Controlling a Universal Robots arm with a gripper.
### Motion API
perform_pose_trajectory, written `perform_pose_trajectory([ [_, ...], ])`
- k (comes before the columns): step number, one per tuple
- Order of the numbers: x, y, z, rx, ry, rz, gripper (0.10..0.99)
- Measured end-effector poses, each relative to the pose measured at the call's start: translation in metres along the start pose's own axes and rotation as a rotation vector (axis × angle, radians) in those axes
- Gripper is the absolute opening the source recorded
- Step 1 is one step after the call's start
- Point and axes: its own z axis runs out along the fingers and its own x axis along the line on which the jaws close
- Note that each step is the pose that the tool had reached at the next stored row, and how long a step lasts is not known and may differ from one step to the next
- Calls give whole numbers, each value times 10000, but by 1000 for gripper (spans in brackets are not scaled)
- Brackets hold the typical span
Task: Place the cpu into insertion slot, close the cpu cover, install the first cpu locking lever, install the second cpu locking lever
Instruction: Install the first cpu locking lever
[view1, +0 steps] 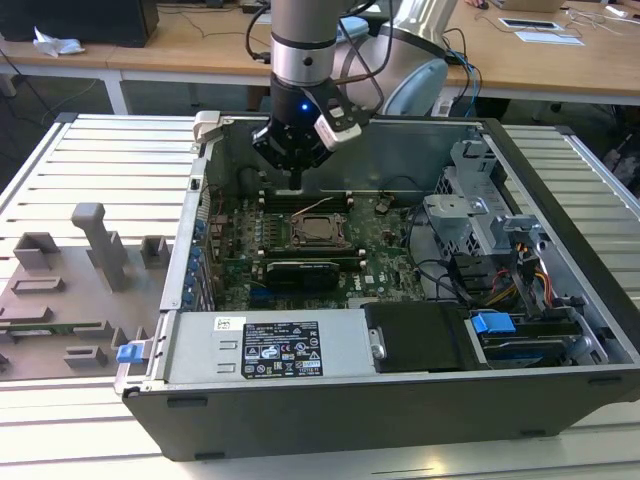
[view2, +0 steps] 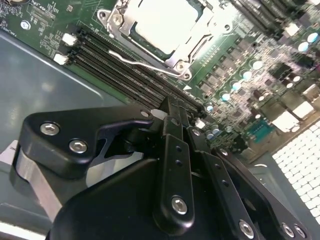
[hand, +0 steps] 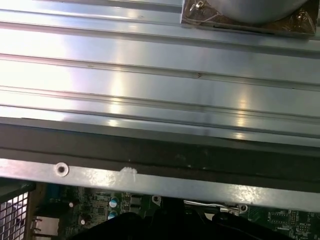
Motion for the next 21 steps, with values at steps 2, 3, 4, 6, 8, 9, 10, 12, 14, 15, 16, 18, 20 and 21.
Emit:
perform_pose_trajectory([
  [2, -8, -2, 18, -134, -14, 66, 106],
  [3, -12, -3, 26, -168, -17, 84, 106],
  [4, -17, -5, 35, -198, -20, 101, 106],
  [6, -35, -15, 66, -242, -22, 137, 106],
  [8, -64, -29, 101, -278, -22, 149, 106],
  [9, -75, -34, 115, -291, -22, 154, 106],
  [10, -90, -42, 135, -311, -22, 164, 106],
  [12, -104, -69, 166, -357, -20, 172, 106],
  [14, -110, -95, 191, -391, -21, 177, 106],
  [15, -113, -111, 206, -411, -22, 183, 106],
  [16, -123, -127, 228, -449, -23, 189, 106],
  [18, -150, -132, 254, -461, -17, 189, 106],
  [20, -189, -137, 274, -464, -5, 188, 106],
  [21, -216, -140, 284, -464, 4, 191, 106],
])
